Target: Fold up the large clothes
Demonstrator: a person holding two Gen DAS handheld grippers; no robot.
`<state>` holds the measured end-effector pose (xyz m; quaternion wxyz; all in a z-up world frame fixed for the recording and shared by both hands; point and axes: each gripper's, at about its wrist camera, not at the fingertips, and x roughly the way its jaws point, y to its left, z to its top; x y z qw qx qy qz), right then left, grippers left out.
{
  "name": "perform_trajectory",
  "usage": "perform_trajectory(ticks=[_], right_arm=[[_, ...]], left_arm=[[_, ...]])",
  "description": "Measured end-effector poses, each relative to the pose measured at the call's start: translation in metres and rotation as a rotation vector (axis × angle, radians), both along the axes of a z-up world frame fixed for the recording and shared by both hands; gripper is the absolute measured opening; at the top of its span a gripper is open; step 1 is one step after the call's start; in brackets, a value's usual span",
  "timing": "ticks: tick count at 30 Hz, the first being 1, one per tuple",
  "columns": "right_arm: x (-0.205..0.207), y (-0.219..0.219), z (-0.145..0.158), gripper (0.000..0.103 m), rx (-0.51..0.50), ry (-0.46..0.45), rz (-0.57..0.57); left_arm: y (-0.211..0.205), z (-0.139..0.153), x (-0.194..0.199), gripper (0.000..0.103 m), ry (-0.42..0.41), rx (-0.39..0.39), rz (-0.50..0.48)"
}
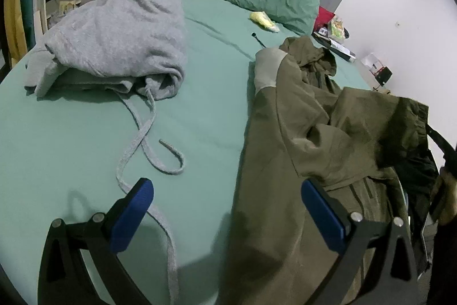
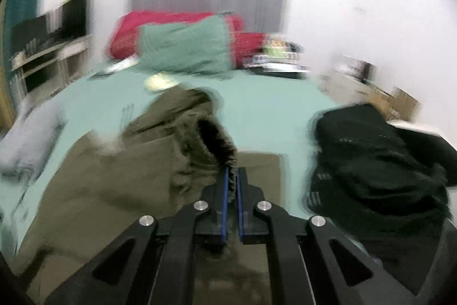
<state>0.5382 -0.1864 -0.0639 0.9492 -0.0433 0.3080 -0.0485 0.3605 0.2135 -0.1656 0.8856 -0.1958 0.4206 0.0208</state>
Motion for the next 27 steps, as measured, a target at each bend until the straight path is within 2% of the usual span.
perform_trajectory(ticks=[1, 2, 4, 5, 7, 9, 11, 12, 14, 15, 18, 19, 20, 21, 22, 23, 25, 27], right_arm=[[0.008, -0.02, 0.001, 0.017, -0.001, 0.019, -0.039], [0.018, -0.045, -0.004, 0.041, 0.01, 0.071, -0.122], [0.023, -0.072, -0.006, 0.073, 0.095, 0.072, -0.232], [0.017, -0.076, -0.004, 0.073, 0.133, 0.041, -0.256], [0.013, -0.055, -0.002, 0.073, 0.106, 0.01, -0.224], [0.008, 0.006, -0.006, 0.073, 0.11, -0.013, -0.005], [0.01, 0.082, -0.013, 0.073, 0.064, -0.009, 0.245], [0.012, 0.113, -0.019, 0.073, 0.076, 0.009, 0.345], [0.027, 0.173, -0.041, 0.073, 0.178, 0.128, 0.512], [0.038, 0.195, -0.054, 0.073, 0.215, 0.197, 0.544], [0.066, 0.241, -0.097, 0.073, 0.315, 0.361, 0.528], [0.076, 0.248, -0.109, 0.073, 0.345, 0.391, 0.505], [0.083, 0.253, -0.123, 0.067, 0.391, 0.423, 0.487], [0.088, 0.252, -0.13, 0.055, 0.418, 0.434, 0.472], [0.083, 0.264, -0.14, 0.02, 0.426, 0.446, 0.45], [0.085, 0.271, -0.146, 0.011, 0.462, 0.463, 0.447], [0.096, 0.297, -0.141, 0.007, 0.409, 0.422, 0.474], [0.087, 0.329, -0.115, 0.005, 0.323, 0.336, 0.553]], left_arm=[[-0.001, 0.001, 0.0, 0.103, -0.007, 0.002, 0.001], [-0.001, 0.002, 0.0, 0.103, -0.013, 0.005, 0.002], [-0.002, 0.002, 0.002, 0.103, -0.013, 0.014, 0.004], [-0.003, 0.003, 0.003, 0.103, -0.015, 0.024, 0.007], [-0.002, 0.003, 0.004, 0.103, -0.018, 0.044, 0.015], [0.001, 0.005, 0.005, 0.103, -0.025, 0.04, 0.022], [0.005, 0.004, 0.005, 0.103, -0.024, 0.028, 0.026], [0.007, 0.004, 0.004, 0.103, -0.023, 0.025, 0.026], [0.01, 0.004, 0.002, 0.103, -0.023, 0.026, 0.025], [0.012, 0.004, 0.001, 0.103, -0.02, 0.028, 0.028], [0.018, 0.004, -0.004, 0.103, -0.02, 0.029, 0.033], [0.021, 0.005, -0.006, 0.103, -0.021, 0.025, 0.038], [0.024, 0.006, -0.009, 0.103, -0.022, 0.017, 0.039], [0.026, 0.006, -0.01, 0.103, -0.024, 0.011, 0.04], [0.028, 0.006, -0.012, 0.103, -0.026, 0.01, 0.037], [0.031, 0.007, -0.012, 0.103, -0.025, 0.014, 0.036], [0.038, 0.008, -0.014, 0.103, -0.025, 0.007, 0.05], [0.048, 0.01, -0.016, 0.103, -0.031, -0.017, 0.075]])
